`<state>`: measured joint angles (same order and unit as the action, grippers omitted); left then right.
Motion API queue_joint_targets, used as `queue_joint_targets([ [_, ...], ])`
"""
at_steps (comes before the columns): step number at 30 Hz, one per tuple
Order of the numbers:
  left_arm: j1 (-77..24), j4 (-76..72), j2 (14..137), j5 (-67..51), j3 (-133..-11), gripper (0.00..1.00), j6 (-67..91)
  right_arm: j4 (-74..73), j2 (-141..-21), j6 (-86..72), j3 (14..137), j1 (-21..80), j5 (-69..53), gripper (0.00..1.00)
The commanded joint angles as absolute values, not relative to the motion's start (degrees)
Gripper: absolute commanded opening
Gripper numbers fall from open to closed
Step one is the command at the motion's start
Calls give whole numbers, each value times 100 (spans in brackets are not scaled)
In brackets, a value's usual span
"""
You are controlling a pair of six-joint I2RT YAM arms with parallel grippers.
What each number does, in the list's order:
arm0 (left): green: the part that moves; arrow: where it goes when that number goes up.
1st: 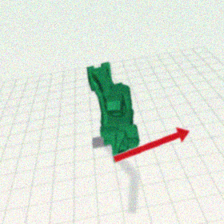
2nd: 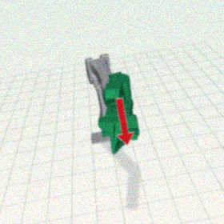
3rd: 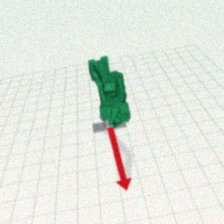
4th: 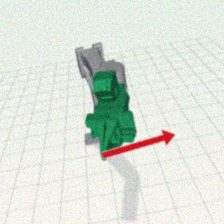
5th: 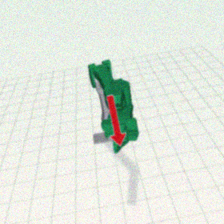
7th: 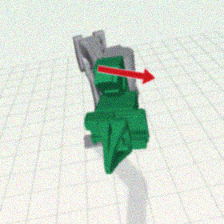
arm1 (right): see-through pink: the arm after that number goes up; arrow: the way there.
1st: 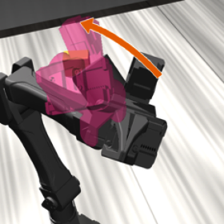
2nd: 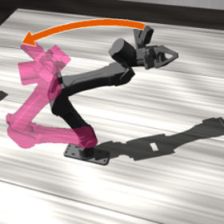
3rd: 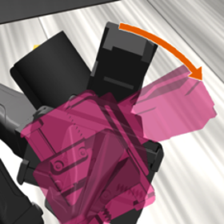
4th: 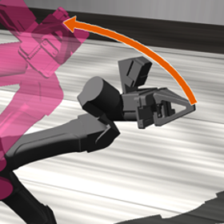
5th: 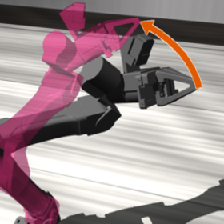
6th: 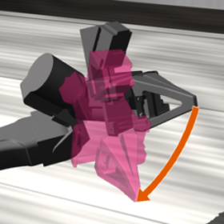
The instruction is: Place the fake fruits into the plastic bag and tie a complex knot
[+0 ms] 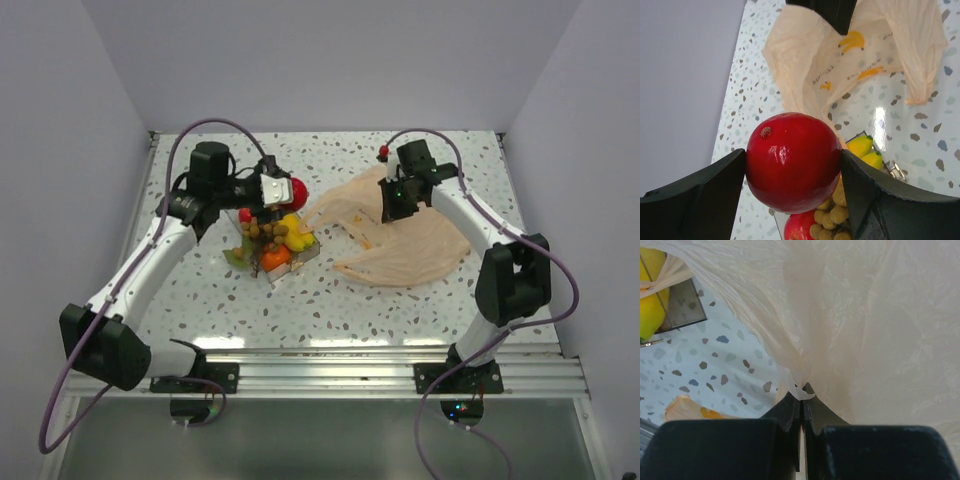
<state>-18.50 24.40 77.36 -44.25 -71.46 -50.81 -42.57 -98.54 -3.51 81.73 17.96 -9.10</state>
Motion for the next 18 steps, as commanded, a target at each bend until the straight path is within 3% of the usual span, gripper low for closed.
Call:
queue_joint_targets([
  [1,-2091,1821,7497,-4869,-6725,60,-4247,-4359,-9457,-571,8569,1793,-1476,0],
  [11,-3365,-453,7585,-3903,-5924,57,-2699,-4544,-9211,-896,8824,1775,-2197,0],
  [18,-3498,-1450,8409,-3235,-6003,54,-1785,-4676,-8957,-888,8640,1732,-2793,0],
])
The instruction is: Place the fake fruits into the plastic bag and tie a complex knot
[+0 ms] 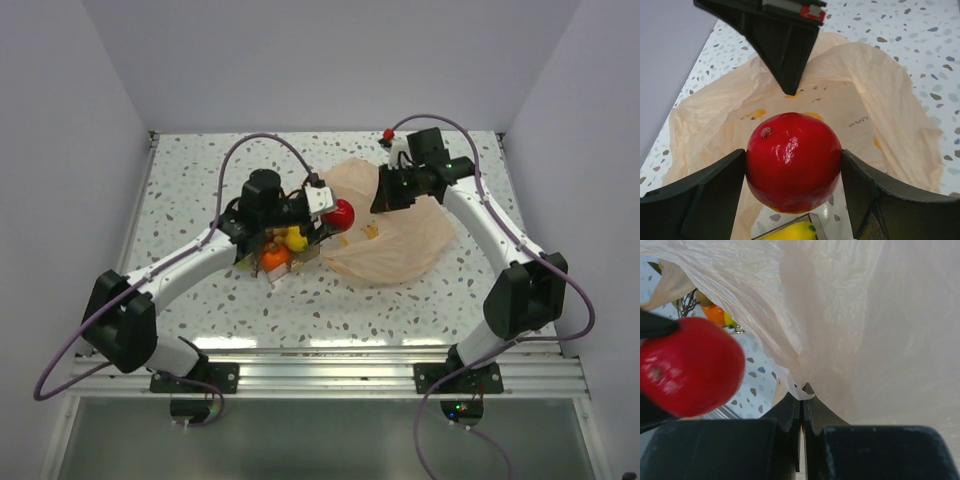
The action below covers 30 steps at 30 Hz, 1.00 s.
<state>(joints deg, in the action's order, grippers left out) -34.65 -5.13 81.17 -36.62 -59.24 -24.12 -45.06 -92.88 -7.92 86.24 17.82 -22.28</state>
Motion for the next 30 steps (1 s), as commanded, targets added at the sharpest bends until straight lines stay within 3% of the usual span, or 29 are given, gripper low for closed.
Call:
queue_joint_targets([
  [1,-3515,-1572,8481,-3173,-5994,54,-1654,-4667,-8913,-888,8614,1731,-2908,0],
  [7,-3682,-2668,9079,-2551,-6003,56,-1231,-4588,-8789,-1037,8525,1705,-3427,0],
  [10,-3761,-3084,9298,-1856,-5924,64,-1195,-4606,-8841,-1107,8473,1653,-3856,0],
  [13,-3797,-3417,9509,-1389,-5933,78,-1082,-4509,-8912,-1327,8359,1495,-4436,0],
  [21,-3788,-3200,9379,-2644,-5801,100,-563,-4149,-9044,-1802,8147,915,-5062,0],
  [30,-3595,-1777,7718,-3164,-5379,100,-834,-4132,-9053,-1301,7893,861,-3905,0],
])
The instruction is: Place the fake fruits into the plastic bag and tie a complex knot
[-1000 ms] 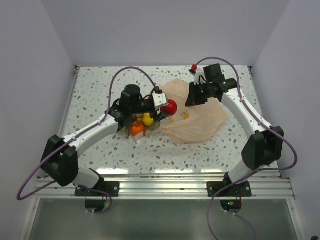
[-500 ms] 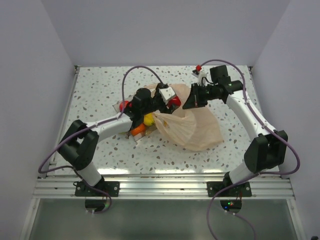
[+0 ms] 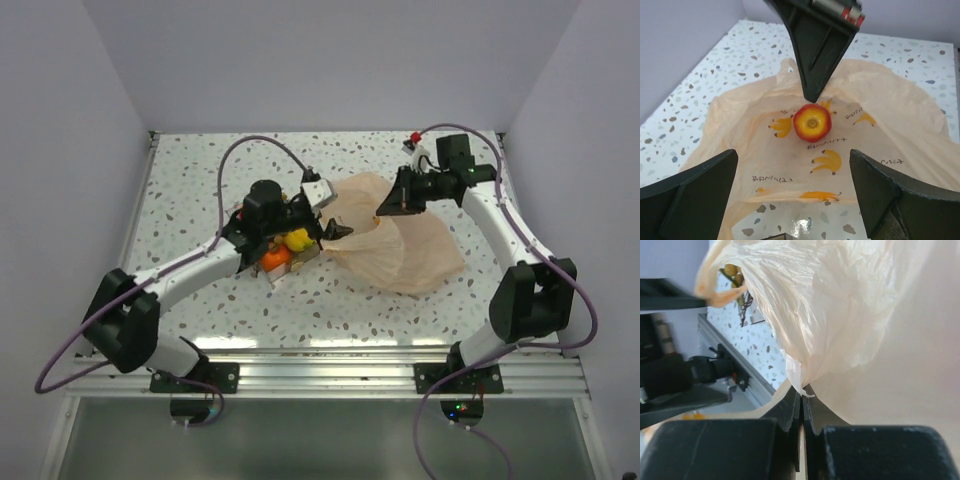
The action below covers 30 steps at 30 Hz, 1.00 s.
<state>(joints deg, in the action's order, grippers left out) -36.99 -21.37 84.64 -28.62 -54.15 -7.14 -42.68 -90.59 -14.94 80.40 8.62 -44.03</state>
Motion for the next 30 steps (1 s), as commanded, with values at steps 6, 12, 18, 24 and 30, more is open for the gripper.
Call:
queue_joint_targets([
  [6,-2779,-599,7049,-3007,-5423,100,-861,-3613,-8956,-976,7331,879,-3252,0],
  [12,-1891,1202,7005,-3135,-5634,100,-1590,-3402,-8754,-747,7014,888,-2883,0],
  [18,-1099,2143,6549,-2777,-5247,98,-1582,-3261,-8605,-685,6847,984,-2470,0],
  [24,-1063,2417,5617,-2699,-4501,93,-1328,-3155,-8543,-677,6759,1020,-2233,0],
  [30,-1063,2312,5931,-1926,-4359,89,-748,-3146,-8596,-729,6829,1037,-2233,0],
])
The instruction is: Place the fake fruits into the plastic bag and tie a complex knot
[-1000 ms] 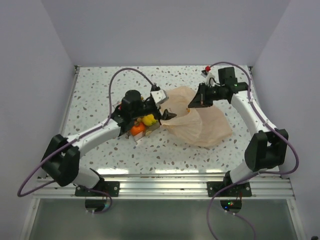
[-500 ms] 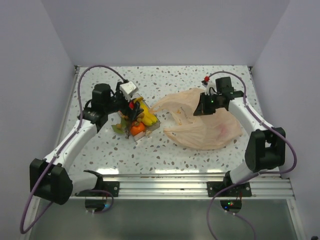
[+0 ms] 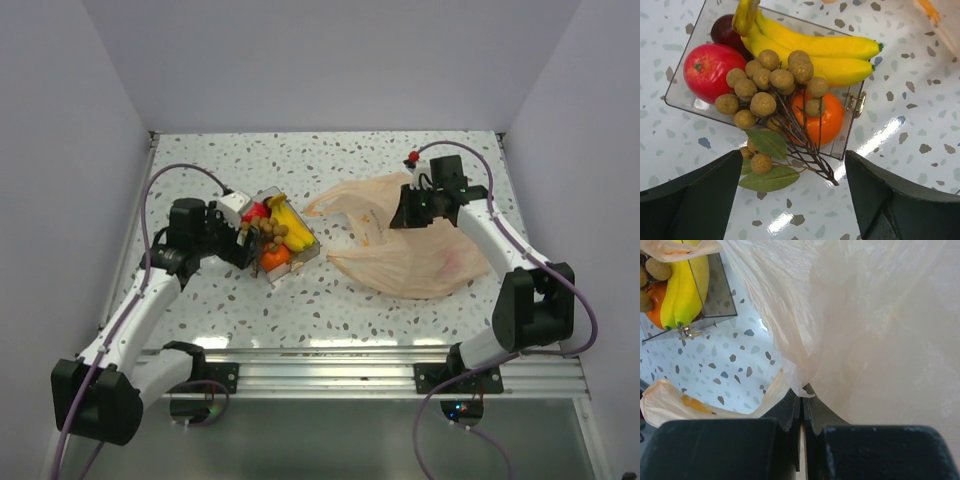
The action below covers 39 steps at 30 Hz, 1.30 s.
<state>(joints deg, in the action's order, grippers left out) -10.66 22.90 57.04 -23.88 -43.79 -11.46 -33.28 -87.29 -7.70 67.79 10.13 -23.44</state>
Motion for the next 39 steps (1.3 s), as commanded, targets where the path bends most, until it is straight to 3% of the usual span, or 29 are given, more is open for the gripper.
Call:
queue_joint_targets([
  [1,-1072,2381,6211,-1855,-4464,88,-634,-3146,-8613,-729,6864,1046,-2224,0],
  [5,-1133,2786,6776,-1942,-4588,88,-439,-3217,-8640,-695,6961,1055,-2162,0],
  [20,-1397,2365,7049,-2242,-4535,90,-228,-3313,-8701,-527,6996,1046,-2127,0],
  [28,-1758,2180,7171,-1759,-4702,76,-202,-3270,-8763,-589,6970,1046,-2171,0],
  [35,-1758,2092,7602,-1617,-4737,56,-44,-3331,-8728,-536,7014,1046,-2180,0],
  [37,-1758,2118,7629,-1670,-4790,45,-44,-3357,-8719,-510,7031,1046,-2171,0],
  [38,-1758,2214,7620,-1696,-4886,32,-70,-3357,-8727,-501,7031,1037,-2180,0],
  [39,-1758,2258,7542,-1714,-4939,25,-96,-3375,-8728,-501,7049,1046,-2188,0],
])
